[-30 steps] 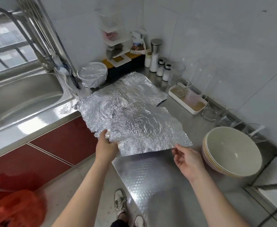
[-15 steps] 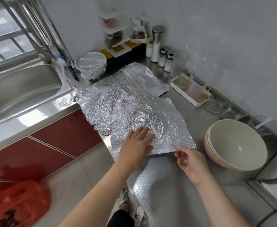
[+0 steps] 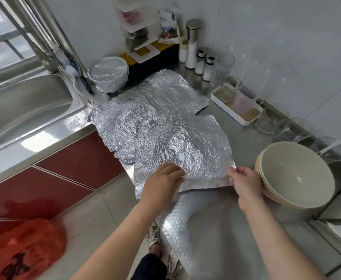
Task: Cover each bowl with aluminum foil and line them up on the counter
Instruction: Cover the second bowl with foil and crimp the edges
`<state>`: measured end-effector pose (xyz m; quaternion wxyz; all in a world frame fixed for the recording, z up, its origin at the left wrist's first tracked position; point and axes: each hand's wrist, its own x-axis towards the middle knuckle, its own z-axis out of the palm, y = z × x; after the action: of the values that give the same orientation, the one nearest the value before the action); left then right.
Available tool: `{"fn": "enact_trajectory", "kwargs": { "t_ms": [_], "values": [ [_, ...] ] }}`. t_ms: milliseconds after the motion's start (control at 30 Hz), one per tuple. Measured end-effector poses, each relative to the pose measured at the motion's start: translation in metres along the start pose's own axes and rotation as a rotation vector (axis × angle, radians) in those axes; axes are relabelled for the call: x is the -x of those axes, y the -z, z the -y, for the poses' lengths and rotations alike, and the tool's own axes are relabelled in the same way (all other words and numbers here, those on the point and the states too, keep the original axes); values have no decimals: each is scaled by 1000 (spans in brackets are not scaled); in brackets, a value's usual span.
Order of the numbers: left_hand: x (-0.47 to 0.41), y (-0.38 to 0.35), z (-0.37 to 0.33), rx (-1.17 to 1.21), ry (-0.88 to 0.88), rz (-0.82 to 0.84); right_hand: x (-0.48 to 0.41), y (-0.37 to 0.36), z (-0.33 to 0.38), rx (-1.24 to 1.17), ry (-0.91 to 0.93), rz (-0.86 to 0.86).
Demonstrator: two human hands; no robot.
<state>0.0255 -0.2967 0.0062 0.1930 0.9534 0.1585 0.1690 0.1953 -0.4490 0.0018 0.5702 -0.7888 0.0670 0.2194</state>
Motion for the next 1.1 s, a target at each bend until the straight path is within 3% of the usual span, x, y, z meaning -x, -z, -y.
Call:
{"fn": "enact_trajectory", "kwargs": {
  "t_ms": [133,267,367,433,567,833,1100],
  "values": [
    [1,-1,2,10,19,-25,0,-6,6,219,146,-38],
    [-3,-3,2,-20,17,-19,10,-15,12,775,796,-162],
    [-7,-1,1,-40,-41,3,29,-33,22,814,1154,75],
    [-6,1,2,-37,-55,-4,35,-40,17,856,1273,282],
    [-1,9,9,-71,-73,-15,25,-38,0,937,1264,405],
    [-8,12,13,-152,-122,39,19,-40,2,986,1423,345],
    [-7,17,6,-241,-210,148,30,-39,11,1103,1409,364]
  ]
}}
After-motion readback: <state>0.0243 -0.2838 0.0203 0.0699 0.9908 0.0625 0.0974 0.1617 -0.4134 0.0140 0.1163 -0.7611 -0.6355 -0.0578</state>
